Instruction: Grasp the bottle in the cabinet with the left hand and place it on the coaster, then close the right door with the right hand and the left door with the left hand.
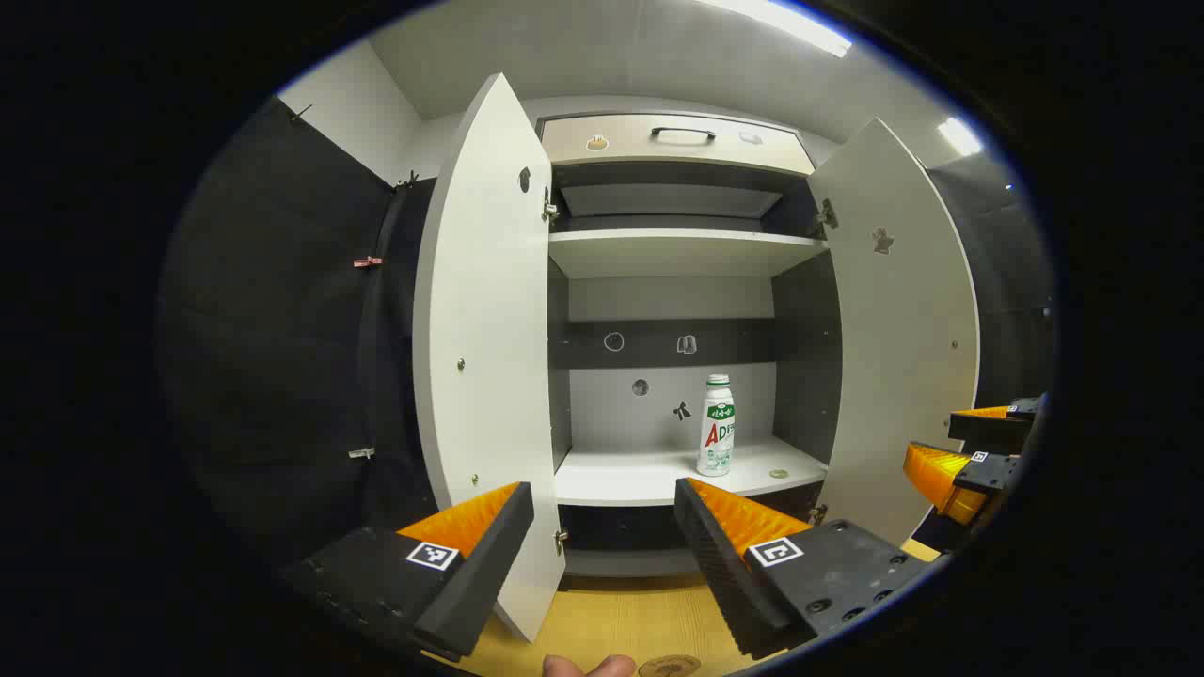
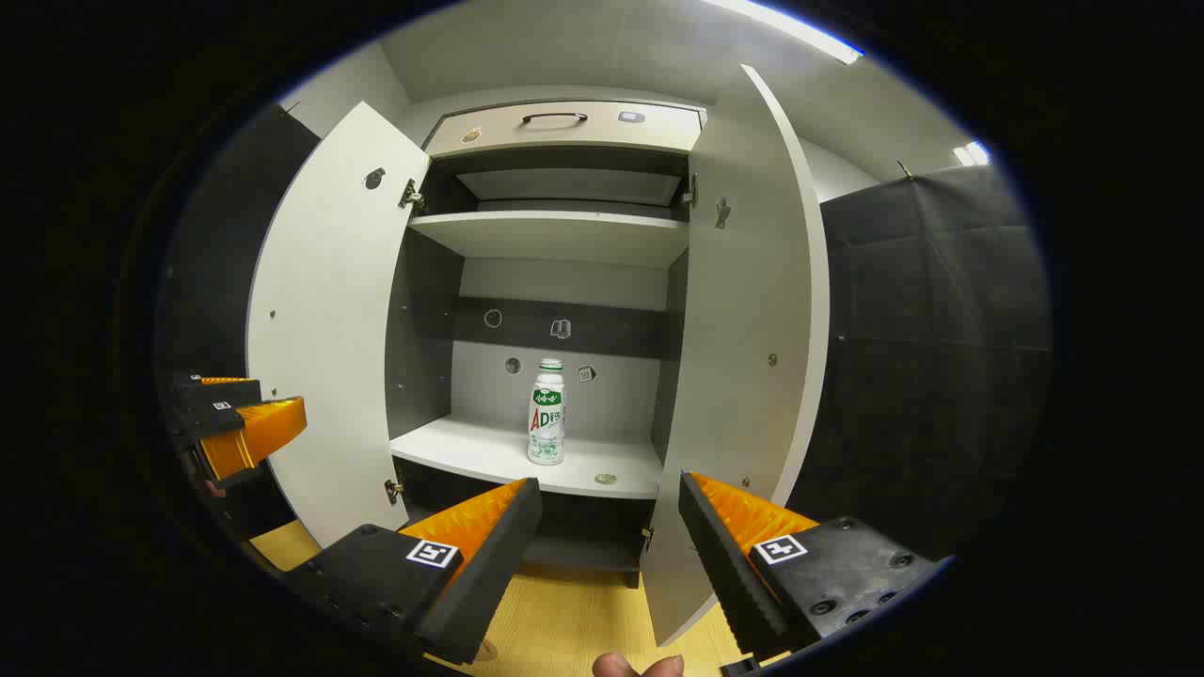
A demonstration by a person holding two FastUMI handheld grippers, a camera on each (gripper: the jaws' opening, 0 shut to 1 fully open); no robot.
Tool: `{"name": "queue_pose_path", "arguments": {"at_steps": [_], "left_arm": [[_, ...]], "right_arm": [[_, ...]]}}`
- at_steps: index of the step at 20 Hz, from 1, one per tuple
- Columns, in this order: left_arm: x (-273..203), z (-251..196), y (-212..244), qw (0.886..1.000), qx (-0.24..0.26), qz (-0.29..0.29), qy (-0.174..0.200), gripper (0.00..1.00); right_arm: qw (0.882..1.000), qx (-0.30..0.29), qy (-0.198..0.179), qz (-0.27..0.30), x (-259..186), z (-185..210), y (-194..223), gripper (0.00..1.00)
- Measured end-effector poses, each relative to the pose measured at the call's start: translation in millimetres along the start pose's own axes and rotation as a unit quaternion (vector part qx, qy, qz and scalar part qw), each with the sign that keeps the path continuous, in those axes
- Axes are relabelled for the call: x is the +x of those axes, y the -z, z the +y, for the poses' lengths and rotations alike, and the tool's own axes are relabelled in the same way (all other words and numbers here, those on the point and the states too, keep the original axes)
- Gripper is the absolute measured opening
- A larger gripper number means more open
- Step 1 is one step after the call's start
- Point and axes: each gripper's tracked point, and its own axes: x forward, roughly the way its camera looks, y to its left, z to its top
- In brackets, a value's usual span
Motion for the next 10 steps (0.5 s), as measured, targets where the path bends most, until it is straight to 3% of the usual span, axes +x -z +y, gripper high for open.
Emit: {"name": "queue_pose_path", "arguments": {"at_steps": [10], "left_arm": [[-5.2, -4.1, 1.7, 1.000, 0.007, 0.000, 0.000, 0.96]], "right_arm": [[0.999, 0.039, -0.014, -0.007, -3.5, 5.6, -9.5, 0.98]]}}
